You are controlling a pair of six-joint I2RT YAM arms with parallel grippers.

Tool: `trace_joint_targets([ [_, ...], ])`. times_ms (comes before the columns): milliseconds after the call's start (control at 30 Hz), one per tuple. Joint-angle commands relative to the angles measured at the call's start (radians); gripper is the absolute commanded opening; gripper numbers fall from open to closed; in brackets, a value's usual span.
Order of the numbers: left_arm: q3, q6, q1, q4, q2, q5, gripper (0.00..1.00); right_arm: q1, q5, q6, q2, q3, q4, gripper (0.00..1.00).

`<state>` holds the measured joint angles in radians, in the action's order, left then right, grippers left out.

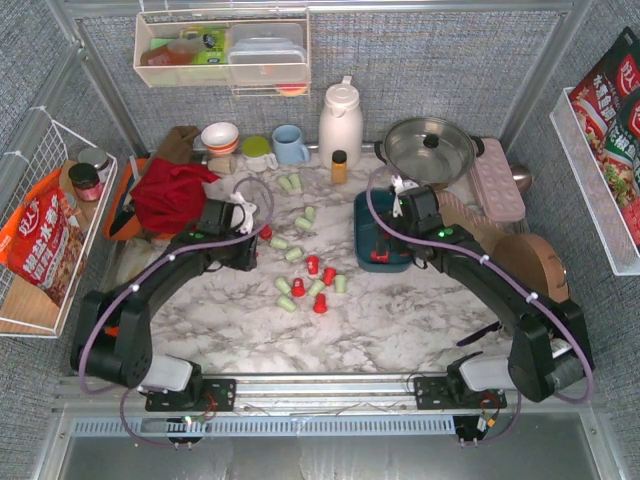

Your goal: Mix the coffee capsules in the storage basket

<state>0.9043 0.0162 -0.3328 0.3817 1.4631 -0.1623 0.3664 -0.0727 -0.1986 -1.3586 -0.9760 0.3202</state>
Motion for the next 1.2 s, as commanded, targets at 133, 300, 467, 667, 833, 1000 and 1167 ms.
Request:
trace_joint_targets([
  [133, -0.192, 0.036, -0.047, -0.431, -0.267, -0.263, 0.41, 0.03, 0.072, -0.043, 0.092, -0.048, 0.013, 0.78],
  [300, -0.377, 0.01, -0.104, -0.743, -0.477, -0.285, 0.4, 0.11, 0.111, -0.084, 0.146, -0.08, -0.022, 0.78],
  [467, -0.437, -0.022, -0.144, -0.819, -0.566, -0.269, 0.4, 0.256, 0.131, -0.12, 0.154, -0.116, -0.105, 0.78],
  [667, -0.454, -0.049, -0.178, -0.841, -0.59, -0.268, 0.4, 0.38, 0.174, -0.17, 0.1, -0.152, -0.242, 0.77],
  [833, -0.48, -0.063, -0.202, -0.88, -0.606, -0.287, 0.39, 0.436, 0.171, -0.176, 0.041, -0.186, -0.285, 0.77],
  [1000, -0.508, -0.064, -0.216, -0.931, -0.621, -0.3, 0.4, 0.464, 0.179, -0.18, -0.007, -0.204, -0.302, 0.75],
  [1167, -0.512, -0.06, -0.22, -0.948, -0.618, -0.318, 0.39, 0.478, 0.189, -0.183, -0.052, -0.214, -0.306, 0.7],
])
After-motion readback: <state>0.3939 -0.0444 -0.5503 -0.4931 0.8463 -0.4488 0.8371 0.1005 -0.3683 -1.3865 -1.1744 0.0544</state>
